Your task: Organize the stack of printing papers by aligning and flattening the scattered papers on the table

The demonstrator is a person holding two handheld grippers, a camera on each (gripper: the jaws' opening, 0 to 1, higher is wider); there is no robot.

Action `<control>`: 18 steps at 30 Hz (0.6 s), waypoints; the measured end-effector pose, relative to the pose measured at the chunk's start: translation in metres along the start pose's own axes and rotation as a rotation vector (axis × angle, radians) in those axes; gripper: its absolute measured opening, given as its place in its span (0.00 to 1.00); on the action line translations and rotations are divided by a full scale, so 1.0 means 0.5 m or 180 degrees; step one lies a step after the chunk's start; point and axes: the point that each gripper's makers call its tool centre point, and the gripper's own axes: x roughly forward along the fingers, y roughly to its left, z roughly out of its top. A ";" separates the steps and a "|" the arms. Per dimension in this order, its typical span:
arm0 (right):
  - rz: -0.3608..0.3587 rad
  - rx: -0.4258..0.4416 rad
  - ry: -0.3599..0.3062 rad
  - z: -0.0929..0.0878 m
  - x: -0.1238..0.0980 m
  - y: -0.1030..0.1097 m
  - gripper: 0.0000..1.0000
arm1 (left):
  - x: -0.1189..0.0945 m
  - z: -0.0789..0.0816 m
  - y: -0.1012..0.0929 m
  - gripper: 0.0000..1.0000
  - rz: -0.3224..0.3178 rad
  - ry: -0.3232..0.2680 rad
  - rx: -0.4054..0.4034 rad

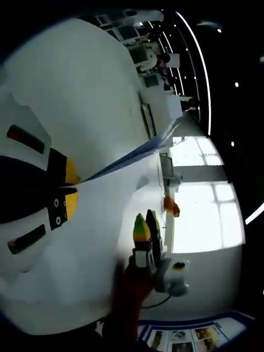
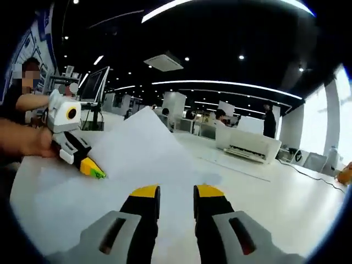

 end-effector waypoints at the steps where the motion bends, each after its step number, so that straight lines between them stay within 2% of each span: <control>1: 0.0006 -0.0019 0.0009 -0.001 0.002 0.004 0.18 | 0.000 0.000 0.001 0.06 0.0008 0.0002 0.0003; 4: 0.0095 -0.0079 0.0027 -0.002 0.008 0.020 0.18 | 0.001 -0.001 0.001 0.06 0.0034 0.0010 0.0020; 7: 0.0225 -0.0023 0.0017 -0.002 0.010 0.034 0.18 | 0.003 -0.002 0.003 0.06 0.0047 0.0016 0.0036; 18: 0.0480 0.0053 0.0245 -0.031 0.023 0.067 0.19 | 0.006 -0.004 0.005 0.07 0.0067 0.0025 0.0065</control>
